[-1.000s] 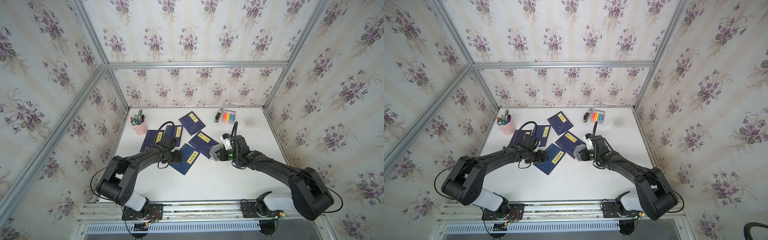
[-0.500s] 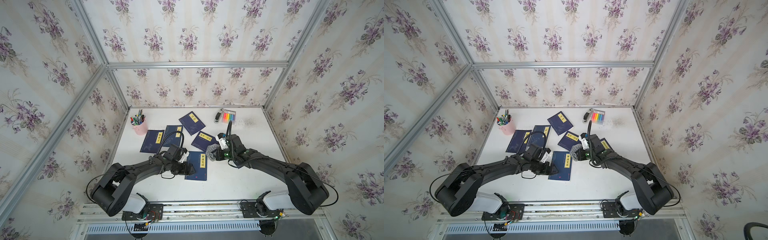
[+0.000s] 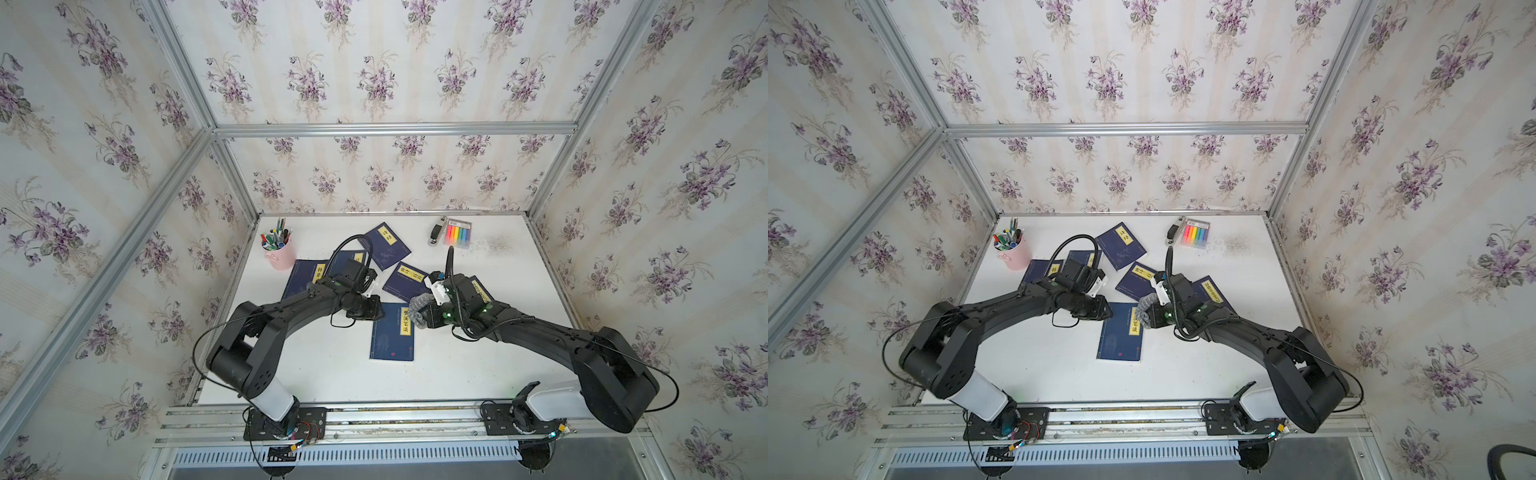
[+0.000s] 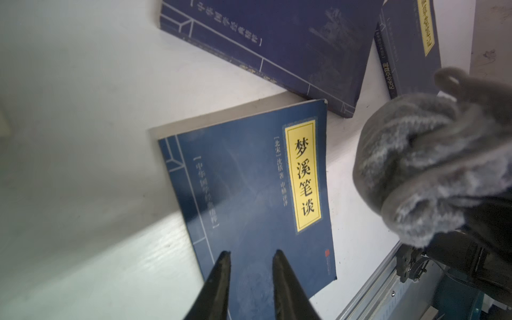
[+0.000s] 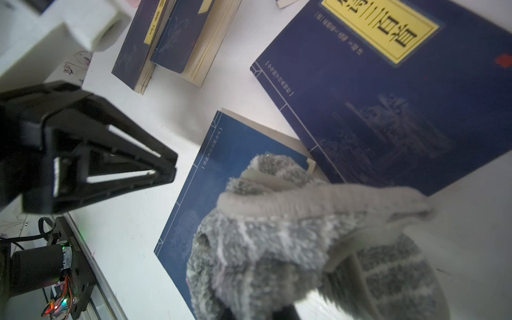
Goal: Wipe the cover of the book
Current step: Wipe the dirt from the cover of the book.
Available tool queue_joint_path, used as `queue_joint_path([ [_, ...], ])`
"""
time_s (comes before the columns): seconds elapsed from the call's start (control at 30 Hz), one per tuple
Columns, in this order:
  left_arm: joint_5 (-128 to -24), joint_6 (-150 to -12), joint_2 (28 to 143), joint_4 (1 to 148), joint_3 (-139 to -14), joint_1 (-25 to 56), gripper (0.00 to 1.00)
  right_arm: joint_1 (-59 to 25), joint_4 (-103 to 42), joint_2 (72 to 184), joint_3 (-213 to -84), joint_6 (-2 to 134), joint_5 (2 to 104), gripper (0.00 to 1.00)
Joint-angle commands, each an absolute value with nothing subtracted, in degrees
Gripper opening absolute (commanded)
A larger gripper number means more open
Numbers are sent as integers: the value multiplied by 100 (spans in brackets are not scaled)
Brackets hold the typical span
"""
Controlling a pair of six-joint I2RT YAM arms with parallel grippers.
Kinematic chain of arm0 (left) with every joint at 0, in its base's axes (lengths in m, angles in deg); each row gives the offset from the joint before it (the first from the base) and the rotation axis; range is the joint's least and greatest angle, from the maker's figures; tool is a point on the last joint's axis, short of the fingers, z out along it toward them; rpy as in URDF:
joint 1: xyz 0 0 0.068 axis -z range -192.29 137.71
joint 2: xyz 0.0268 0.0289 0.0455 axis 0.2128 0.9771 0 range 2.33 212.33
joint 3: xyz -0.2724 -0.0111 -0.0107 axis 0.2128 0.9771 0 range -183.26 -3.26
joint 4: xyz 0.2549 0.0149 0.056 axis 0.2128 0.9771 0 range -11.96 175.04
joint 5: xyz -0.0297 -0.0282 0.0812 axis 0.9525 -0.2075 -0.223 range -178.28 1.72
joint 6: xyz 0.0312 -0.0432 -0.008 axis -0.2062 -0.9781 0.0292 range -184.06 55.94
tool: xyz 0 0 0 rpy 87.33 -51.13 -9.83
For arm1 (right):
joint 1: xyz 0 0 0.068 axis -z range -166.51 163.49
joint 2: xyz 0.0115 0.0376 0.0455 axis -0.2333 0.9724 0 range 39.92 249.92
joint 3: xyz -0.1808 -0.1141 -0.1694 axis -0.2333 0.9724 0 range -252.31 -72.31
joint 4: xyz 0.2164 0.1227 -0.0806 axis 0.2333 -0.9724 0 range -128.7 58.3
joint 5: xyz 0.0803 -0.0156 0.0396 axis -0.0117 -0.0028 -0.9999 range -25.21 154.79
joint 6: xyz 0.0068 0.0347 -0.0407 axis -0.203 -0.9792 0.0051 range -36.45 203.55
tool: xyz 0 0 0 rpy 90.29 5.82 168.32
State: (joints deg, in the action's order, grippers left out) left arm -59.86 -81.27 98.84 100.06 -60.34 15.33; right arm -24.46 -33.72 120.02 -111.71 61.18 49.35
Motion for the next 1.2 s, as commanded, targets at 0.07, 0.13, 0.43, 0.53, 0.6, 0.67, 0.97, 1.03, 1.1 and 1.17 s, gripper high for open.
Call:
queue_joint_path([
  [0.07, -5693, -7781, 10858, 10117, -6719, 1469, 5, -2617, -3206, 12244, -11254, 5965, 5163, 0],
  [0.13, -5749, -7810, 11149, 10173, -6860, 1443, 0, -2777, -3310, 12409, -11391, 5998, 5287, 0],
  [0.43, -6036, -7976, 11374, 9899, -6681, 1331, 0, -2948, -3162, 13004, -11788, 6115, 5378, 0],
  [0.53, -5847, -8069, 11632, 9879, -6750, 1328, 0, -2953, -3083, 13266, -11919, 6208, 5442, 0],
  [0.6, -5692, -8149, 11755, 9796, -6776, 1321, 0, -2955, -3108, 13538, -12053, 6262, 5351, 0],
  [0.67, -5640, -8199, 11832, 9738, -6777, 1320, 0, -2956, -3047, 13754, -12099, 6276, 5220, 0],
  [0.97, -5677, -8265, 11997, 9667, -6712, 1082, 0, -3217, -3188, 13656, -11654, 6237, 4920, 0],
  [1.03, -5656, -8260, 12040, 9668, -6709, 1058, 0, -3405, -3252, 13510, -11521, 6245, 4791, 0],
  [1.1, -5639, -8260, 12071, 9670, -6720, 1039, 0, -3594, -3329, 13363, -11414, 6254, 4645, 0],
  [1.17, -5646, -8249, 12072, 9691, -6722, 1010, 0, -3763, -3342, 13229, -11300, 6286, 4377, 0],
])
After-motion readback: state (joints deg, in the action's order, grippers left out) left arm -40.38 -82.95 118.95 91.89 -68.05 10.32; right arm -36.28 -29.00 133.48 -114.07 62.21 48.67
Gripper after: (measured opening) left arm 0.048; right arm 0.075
